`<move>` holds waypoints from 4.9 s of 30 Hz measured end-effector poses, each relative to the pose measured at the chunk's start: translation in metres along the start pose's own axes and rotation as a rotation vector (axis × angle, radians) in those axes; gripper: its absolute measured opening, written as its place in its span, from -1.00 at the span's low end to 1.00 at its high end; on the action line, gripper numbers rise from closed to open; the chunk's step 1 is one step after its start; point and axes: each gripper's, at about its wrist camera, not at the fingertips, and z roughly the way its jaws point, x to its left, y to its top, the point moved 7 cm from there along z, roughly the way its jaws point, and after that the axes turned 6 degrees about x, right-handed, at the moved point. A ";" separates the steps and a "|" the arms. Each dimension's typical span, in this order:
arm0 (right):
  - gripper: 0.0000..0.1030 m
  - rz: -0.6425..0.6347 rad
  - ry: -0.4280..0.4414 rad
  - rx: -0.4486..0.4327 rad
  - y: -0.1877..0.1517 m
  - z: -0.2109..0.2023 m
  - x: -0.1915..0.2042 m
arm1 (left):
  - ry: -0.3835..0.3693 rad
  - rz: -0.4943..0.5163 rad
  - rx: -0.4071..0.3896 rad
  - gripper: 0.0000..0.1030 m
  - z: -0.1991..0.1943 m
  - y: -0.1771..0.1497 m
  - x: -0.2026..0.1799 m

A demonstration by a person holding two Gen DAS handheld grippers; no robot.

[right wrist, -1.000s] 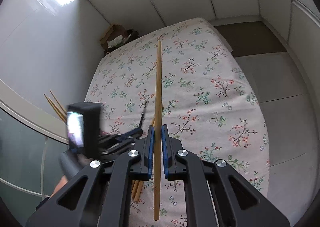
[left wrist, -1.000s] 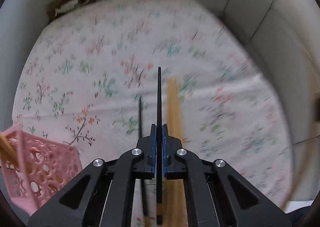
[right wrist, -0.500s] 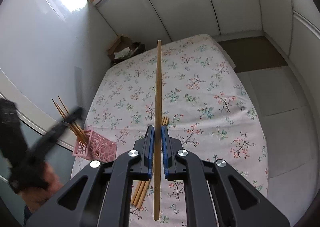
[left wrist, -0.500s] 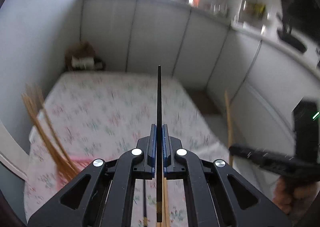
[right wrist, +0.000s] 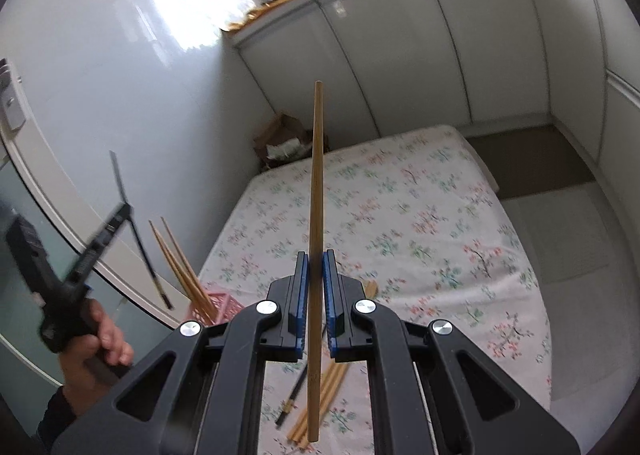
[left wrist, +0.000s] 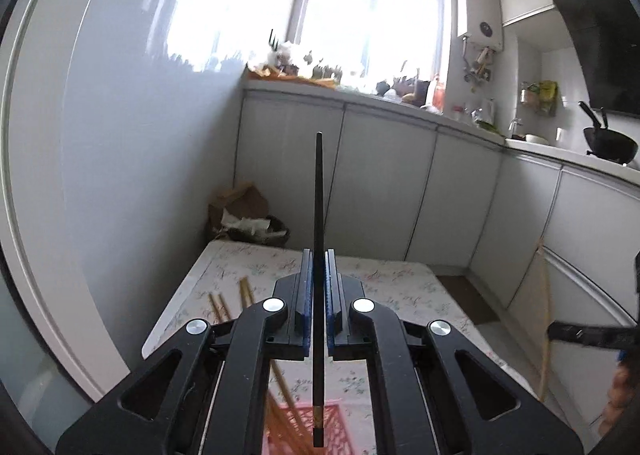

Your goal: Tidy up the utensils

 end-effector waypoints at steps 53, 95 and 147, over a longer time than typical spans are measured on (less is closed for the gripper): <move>-0.76 -0.253 -0.012 -0.063 -0.022 0.148 0.142 | 0.029 -0.335 0.533 -0.28 -0.011 -0.038 0.091; -0.29 0.449 -0.098 0.366 -0.061 0.042 -0.087 | -0.002 0.182 0.874 -0.36 0.094 -0.185 -0.088; -0.86 0.076 -0.352 0.626 -0.106 0.156 -0.059 | -0.216 -0.012 0.642 -0.92 0.037 -0.107 -0.086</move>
